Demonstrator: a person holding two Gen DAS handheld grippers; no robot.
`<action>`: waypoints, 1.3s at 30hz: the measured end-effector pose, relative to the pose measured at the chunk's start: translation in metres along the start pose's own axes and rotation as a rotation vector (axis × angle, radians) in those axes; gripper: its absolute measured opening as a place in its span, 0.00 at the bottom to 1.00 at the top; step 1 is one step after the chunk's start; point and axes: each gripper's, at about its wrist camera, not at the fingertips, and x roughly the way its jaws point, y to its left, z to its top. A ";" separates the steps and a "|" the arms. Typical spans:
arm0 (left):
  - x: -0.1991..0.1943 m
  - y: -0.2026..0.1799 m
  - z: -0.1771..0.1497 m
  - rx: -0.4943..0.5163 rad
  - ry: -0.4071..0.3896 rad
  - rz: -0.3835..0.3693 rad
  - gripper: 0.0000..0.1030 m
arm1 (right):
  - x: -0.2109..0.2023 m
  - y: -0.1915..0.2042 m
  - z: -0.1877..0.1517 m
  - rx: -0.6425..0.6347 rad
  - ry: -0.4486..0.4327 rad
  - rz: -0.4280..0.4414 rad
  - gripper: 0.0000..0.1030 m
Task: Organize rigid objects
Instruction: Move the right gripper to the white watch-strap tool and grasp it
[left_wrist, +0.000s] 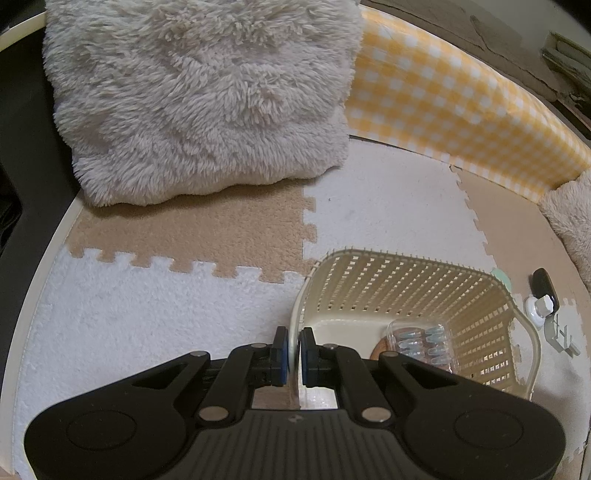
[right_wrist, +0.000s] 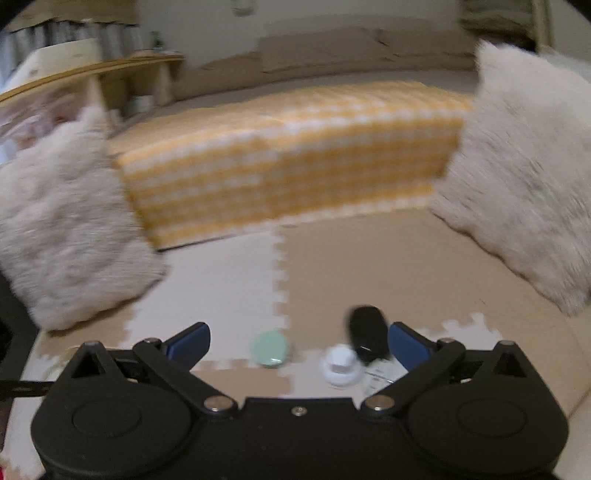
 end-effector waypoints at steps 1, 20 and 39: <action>0.000 0.000 0.000 0.000 0.000 0.000 0.07 | 0.006 -0.007 -0.003 0.013 0.007 -0.016 1.00; -0.001 -0.001 -0.001 0.005 -0.001 0.004 0.07 | 0.079 -0.076 -0.051 0.345 0.261 -0.013 1.00; 0.000 -0.001 -0.001 0.014 0.002 0.006 0.07 | 0.111 -0.072 -0.046 0.065 0.249 -0.133 0.84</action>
